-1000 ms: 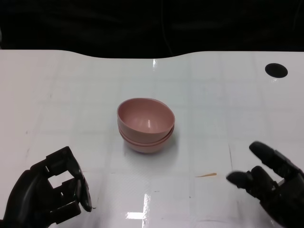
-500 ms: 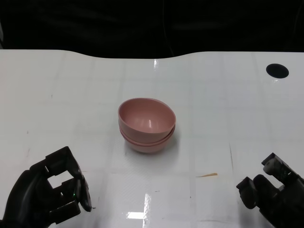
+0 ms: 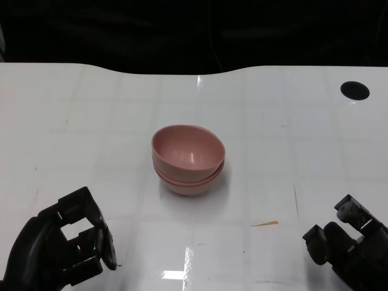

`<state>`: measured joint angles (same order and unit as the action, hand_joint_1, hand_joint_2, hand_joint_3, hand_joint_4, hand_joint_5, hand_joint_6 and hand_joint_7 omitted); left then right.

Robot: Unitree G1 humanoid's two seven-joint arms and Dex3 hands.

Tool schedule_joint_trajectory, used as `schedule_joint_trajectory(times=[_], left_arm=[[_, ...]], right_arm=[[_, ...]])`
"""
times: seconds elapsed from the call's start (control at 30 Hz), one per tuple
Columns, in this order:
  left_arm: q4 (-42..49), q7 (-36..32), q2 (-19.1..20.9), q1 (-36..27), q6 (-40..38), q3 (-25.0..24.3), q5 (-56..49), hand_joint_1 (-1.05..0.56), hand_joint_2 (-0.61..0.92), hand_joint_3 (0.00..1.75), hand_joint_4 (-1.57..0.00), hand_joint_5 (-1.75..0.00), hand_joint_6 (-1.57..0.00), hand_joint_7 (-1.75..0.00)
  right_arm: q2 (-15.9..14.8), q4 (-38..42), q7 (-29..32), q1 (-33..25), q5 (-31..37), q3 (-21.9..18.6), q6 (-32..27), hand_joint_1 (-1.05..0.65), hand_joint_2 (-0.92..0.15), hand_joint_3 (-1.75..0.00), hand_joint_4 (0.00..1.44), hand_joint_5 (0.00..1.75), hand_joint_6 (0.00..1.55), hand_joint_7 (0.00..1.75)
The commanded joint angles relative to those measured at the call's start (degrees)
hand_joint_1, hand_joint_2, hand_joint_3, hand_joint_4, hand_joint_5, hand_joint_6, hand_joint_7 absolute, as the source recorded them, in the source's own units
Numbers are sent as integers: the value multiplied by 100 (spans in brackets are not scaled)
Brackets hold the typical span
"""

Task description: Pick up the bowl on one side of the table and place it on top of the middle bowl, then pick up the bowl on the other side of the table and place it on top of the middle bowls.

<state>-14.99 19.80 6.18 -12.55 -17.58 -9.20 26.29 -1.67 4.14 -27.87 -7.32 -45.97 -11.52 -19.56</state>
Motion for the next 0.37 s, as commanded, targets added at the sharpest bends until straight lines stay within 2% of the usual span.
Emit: schedule_joint_trajectory(times=[0.03,0.23,0.37], left_arm=[[-79,-64,67,-40,-22,-51,9,26,78,136,-94,-175,-73,-175],[-45,-42,58,-19,8,-46,4,26,77,137,-94,-175,-73,-175],[-34,-54,42,-34,36,-47,-12,27,77,138,-94,-175,-73,-175]], right_arm=[[-2,15,-6,40,77,-80,-1,-3,-45,-130,90,175,78,154],[10,100,-165,71,141,-101,86,-2,-46,-131,88,175,77,152],[-13,71,-180,46,252,-78,95,-4,-49,-124,86,175,79,147]])
